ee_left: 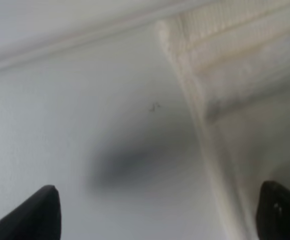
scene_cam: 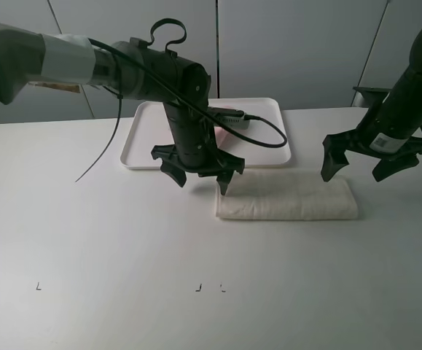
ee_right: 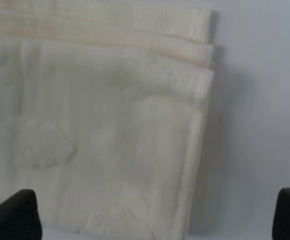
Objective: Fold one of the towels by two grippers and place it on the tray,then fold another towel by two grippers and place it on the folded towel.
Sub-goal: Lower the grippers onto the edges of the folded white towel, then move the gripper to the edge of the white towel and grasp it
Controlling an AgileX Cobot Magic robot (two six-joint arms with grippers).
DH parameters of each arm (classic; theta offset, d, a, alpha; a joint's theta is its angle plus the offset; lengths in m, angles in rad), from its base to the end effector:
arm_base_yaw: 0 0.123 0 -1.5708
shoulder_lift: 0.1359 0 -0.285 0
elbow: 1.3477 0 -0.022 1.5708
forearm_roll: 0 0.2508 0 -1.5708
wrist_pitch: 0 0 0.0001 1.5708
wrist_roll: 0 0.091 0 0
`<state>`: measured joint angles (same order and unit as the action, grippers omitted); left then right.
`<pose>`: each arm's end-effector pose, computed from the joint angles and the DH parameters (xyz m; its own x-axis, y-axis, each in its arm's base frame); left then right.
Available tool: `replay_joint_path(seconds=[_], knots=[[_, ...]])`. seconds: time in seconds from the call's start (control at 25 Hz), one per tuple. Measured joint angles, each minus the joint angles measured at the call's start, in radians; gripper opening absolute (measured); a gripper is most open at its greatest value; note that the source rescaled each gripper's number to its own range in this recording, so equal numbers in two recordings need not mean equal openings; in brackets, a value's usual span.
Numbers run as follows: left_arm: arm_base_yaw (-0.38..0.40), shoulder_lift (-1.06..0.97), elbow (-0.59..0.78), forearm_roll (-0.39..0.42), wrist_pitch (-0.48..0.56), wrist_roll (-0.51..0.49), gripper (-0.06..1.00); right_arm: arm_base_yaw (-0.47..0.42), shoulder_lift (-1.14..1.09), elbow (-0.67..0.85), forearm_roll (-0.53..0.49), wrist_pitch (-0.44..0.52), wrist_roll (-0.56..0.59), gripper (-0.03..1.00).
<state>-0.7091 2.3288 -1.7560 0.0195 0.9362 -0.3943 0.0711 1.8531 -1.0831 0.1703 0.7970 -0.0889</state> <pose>0.3559 -0.3034 0.1139 -0.9387 0.3134 -0.1436 0.3220 0.9458 -0.0411 0.3313 0.0347 0.1524 -0.9947 -0.0403 -0.0944 -0.0519 0.9910 0.1236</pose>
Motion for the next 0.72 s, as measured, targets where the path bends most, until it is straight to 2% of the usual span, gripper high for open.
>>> replay_joint_path(seconds=[0.28,0.72], knots=[[0.0,0.057,-0.07,0.004,0.088,0.0,1.0,0.0,0.016,-0.014,0.0,0.031,-0.001,1.0],[0.0,0.07,-0.08,0.002,0.111,0.0,1.0,0.0,0.061,-0.016,0.023,0.038,-0.001,1.0]])
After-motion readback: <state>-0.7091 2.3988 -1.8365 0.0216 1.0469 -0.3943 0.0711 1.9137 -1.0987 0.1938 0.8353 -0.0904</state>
